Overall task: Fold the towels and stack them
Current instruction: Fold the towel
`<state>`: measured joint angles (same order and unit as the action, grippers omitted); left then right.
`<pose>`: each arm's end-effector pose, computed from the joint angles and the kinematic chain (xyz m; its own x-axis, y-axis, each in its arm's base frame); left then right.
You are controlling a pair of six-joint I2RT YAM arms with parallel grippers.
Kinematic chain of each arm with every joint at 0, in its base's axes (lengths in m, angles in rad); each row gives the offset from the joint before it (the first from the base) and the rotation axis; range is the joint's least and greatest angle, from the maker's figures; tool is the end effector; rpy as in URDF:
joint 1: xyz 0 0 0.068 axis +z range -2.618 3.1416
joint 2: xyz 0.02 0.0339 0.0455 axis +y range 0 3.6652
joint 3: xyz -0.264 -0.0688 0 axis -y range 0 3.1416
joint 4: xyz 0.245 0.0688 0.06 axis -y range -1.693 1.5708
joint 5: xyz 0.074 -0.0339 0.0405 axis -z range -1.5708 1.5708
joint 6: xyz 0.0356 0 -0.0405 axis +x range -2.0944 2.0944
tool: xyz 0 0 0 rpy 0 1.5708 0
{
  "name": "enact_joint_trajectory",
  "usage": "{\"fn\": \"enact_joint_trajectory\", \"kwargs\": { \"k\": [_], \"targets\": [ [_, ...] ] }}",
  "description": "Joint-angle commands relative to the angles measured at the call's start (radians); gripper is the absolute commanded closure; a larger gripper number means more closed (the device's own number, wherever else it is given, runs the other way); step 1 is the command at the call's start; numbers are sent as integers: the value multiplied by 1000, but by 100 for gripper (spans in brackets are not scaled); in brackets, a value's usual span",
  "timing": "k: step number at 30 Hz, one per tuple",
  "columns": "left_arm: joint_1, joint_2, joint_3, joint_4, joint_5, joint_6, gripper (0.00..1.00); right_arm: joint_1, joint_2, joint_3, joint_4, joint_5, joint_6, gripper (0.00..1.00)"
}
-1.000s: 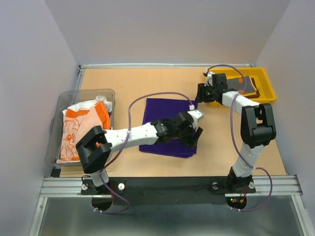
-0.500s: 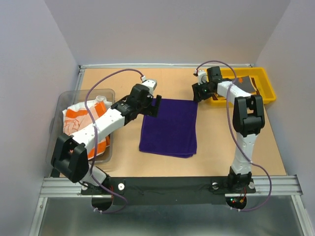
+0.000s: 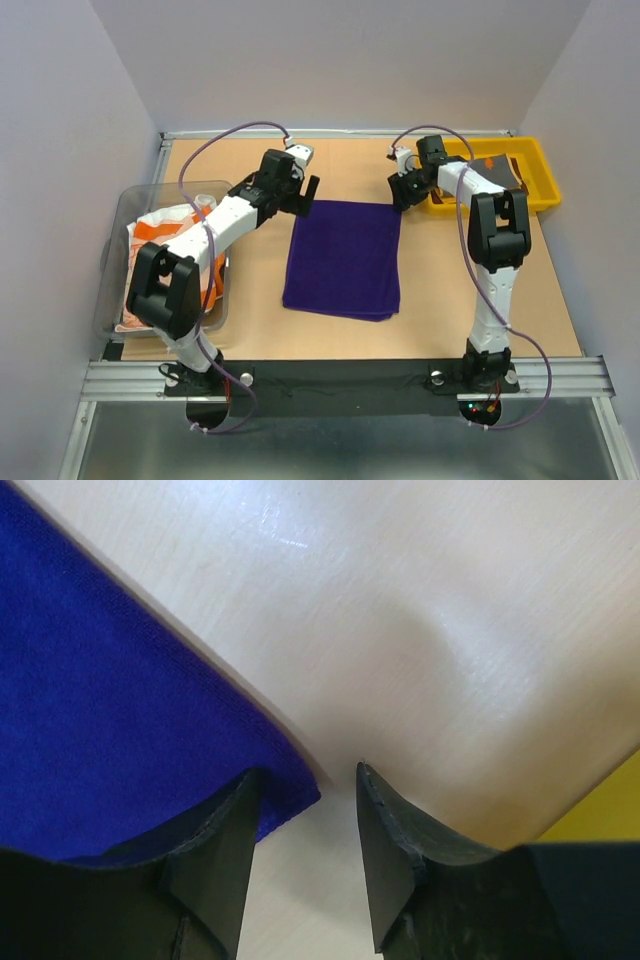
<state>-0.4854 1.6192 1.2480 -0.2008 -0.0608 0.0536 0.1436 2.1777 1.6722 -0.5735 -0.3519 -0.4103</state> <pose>0.3326 -0.1730 0.2849 -0.4556 0.3008 -0.8378 0.4456 0.8919 0.0779 0.4582 0.0786 0.1695 -0.6822 -0.4770 -0.5542 -0.6189 0.7803 0.0903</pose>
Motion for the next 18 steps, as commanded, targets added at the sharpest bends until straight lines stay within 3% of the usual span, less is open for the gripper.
{"fn": "enact_joint_trajectory", "kwargs": {
  "k": [1,8,13,18],
  "targets": [
    [30,48,105,37,29,83,5,-13,36,50,-58,-35,-38,52],
    [39,157,203,-49,56,75,9,-10,24,44,-80,-47,-30,51],
    [15,45,85,-51,27,-98,9,-10,-42,38,-77,17,77,48],
    [13,-114,-103,-80,6,-313,14,10,-211,-60,-60,146,264,45]
  ]
}}
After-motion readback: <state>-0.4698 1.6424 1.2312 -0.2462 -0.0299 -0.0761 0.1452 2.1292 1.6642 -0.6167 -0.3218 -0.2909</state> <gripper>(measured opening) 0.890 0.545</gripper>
